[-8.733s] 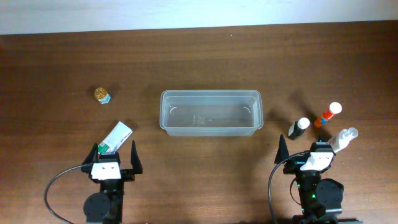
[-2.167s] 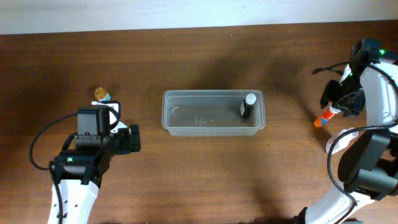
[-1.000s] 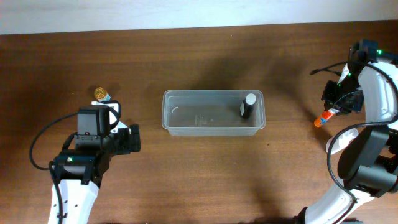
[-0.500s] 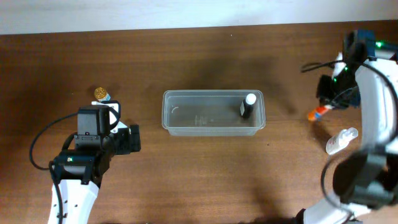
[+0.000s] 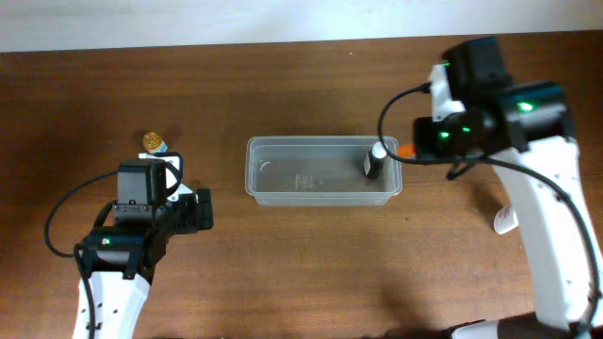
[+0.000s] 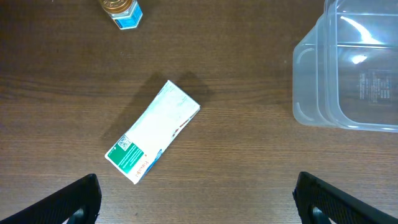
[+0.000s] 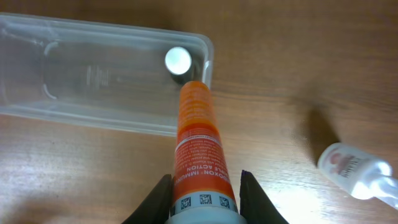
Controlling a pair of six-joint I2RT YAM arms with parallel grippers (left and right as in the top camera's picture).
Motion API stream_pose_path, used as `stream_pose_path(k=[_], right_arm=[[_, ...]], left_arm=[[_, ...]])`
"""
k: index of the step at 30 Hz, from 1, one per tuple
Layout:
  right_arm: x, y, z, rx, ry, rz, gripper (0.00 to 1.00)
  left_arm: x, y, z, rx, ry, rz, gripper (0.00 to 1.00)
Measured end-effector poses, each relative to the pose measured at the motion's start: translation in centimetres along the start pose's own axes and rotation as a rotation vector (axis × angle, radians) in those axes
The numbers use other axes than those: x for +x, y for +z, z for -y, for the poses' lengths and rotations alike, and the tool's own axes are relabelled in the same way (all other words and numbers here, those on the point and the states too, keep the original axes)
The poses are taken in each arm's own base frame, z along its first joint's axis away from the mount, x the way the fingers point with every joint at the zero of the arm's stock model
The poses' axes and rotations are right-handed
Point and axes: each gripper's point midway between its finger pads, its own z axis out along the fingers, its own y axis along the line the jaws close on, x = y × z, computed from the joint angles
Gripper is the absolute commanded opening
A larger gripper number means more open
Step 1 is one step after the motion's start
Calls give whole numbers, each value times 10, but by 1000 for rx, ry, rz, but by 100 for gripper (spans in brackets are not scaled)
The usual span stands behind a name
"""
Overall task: Pack container
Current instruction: 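Place the orange tube upright beside the black bottle in the container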
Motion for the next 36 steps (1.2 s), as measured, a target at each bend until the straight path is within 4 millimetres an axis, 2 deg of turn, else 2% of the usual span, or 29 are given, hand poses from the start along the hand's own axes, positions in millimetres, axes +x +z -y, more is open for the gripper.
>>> stream_pose_path(k=[12,18,19,21,23,24,31,32,36], right_arm=[[16,103,-14,11,2,-165,23],[26,140,-12,18,2,-195,23],[27,143,-11,19,1,-199,33],[28,147,-10,25,2,-202,45],[26,147,-10,28,-9,-195,50],[26,147,-10,28,-11,-194,56],[32,144,-8,34,-27,-222,63],[31,140,-8,35,-27,-222,66],[4,93,-1,71,3,-120,80]], left_arm=[[-1,0,0,0,0,2,99],[-1,-1,0,0,0,2,99],[-1,-1,0,0,-1,2,100],[-1,-1,0,0,0,2,99],[-1,-1,0,0,0,2,100],[-1,-1,0,0,0,3,99],[-1,-1,0,0,-1,3,99],[-1,-1,0,0,-1,3,99],[-1,-1,0,0,-1,3,99]])
